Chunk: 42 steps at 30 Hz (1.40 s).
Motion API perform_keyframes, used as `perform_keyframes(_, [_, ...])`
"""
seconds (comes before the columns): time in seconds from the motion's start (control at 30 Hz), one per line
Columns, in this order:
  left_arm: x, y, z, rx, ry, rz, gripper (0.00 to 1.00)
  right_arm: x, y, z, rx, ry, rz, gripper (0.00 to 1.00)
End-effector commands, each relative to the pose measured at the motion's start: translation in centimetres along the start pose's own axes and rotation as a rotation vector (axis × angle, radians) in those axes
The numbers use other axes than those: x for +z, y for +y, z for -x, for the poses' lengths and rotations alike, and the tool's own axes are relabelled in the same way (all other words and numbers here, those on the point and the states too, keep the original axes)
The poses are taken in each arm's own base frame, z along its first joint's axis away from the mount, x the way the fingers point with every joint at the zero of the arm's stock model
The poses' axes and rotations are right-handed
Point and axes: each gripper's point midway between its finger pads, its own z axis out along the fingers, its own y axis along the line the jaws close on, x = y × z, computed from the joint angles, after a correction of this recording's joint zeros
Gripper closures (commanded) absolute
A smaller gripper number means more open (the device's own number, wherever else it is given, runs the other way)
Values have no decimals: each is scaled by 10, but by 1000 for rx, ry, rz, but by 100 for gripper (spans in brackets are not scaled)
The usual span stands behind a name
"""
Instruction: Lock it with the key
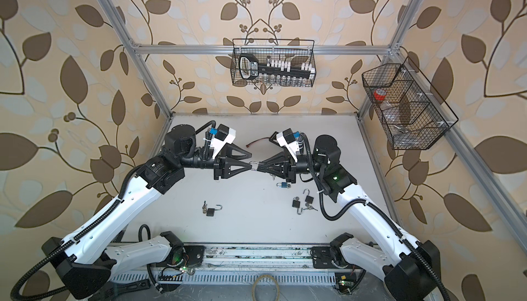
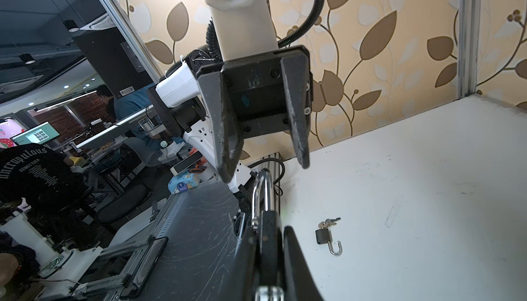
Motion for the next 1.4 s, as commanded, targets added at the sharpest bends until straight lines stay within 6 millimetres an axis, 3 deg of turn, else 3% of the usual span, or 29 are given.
perform_keyframes(0.0, [-2,-6,9,26,-10,-39,53,-2,11,13,-43,-18,25,100])
perform_keyframes(0.1, [0,-5,8,20,-5,-49,55,-3,13,15,-55,-26,25,100])
perform_keyframes(0.37, [-1,-5,8,20,-6,-44,82,-3,12,13,-56,-21,26,100])
perform_keyframes(0.63, [-1,-5,8,20,-5,-46,100,-4,13,14,-63,-26,16,100])
perform_keyframes(1.1, [10,-13,2,-5,17,-127,100,9,7,32,-84,-67,9,100])
perform_keyframes(1.37, [21,-19,-9,-16,63,-168,100,21,16,46,-101,-104,52,100])
